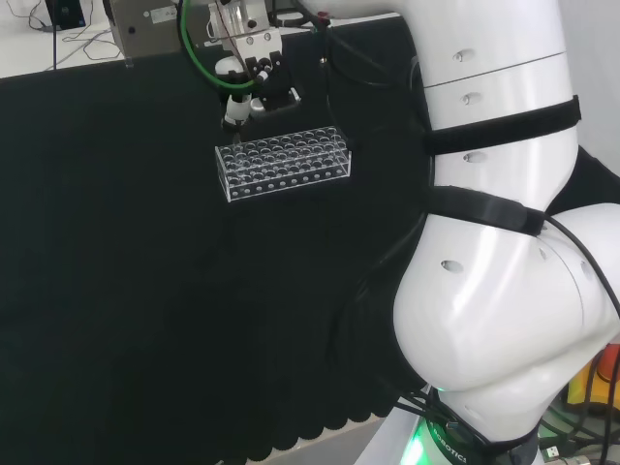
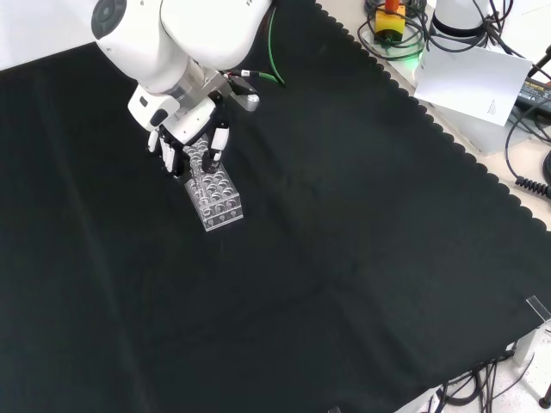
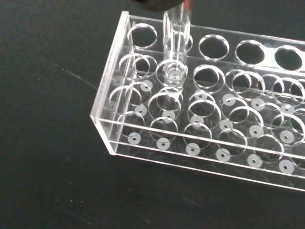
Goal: Pick up the test tube.
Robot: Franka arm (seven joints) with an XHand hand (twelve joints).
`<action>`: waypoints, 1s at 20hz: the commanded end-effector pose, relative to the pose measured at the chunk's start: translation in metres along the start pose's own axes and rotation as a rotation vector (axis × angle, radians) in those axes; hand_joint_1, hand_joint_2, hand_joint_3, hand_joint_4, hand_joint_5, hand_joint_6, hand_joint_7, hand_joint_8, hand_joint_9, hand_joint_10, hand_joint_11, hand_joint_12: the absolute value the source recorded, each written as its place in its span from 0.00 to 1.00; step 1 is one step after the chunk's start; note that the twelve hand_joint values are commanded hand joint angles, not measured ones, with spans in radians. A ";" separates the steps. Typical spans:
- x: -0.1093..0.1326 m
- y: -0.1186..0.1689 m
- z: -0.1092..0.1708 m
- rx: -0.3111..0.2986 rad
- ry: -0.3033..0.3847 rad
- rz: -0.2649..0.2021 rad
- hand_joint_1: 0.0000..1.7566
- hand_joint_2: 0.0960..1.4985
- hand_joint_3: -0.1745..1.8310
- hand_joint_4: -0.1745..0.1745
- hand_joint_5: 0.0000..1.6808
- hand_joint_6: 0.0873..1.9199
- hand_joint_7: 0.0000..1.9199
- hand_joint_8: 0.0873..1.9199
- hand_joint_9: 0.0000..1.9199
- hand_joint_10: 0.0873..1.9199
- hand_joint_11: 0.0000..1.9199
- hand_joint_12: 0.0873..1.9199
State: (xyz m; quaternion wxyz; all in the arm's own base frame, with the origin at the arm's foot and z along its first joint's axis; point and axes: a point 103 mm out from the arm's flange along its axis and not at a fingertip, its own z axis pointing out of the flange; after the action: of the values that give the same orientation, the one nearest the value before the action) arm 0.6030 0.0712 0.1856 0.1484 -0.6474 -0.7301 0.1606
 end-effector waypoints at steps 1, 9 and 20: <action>0.003 0.004 0.001 -0.003 0.010 0.000 0.64 0.66 0.00 0.00 0.46 0.37 0.62 0.41 0.54 0.34 0.30 0.70; 0.005 0.005 0.004 -0.002 0.012 0.004 0.67 0.66 0.00 0.00 0.48 0.37 0.64 0.39 0.56 0.33 0.32 0.68; 0.009 0.008 0.011 -0.092 0.059 0.040 0.73 0.68 0.04 0.00 0.69 0.31 0.65 0.31 0.69 0.24 0.44 0.62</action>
State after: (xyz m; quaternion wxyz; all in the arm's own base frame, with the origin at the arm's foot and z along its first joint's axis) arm 0.6049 0.0793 0.1709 0.1519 -0.6596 -0.7235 0.1360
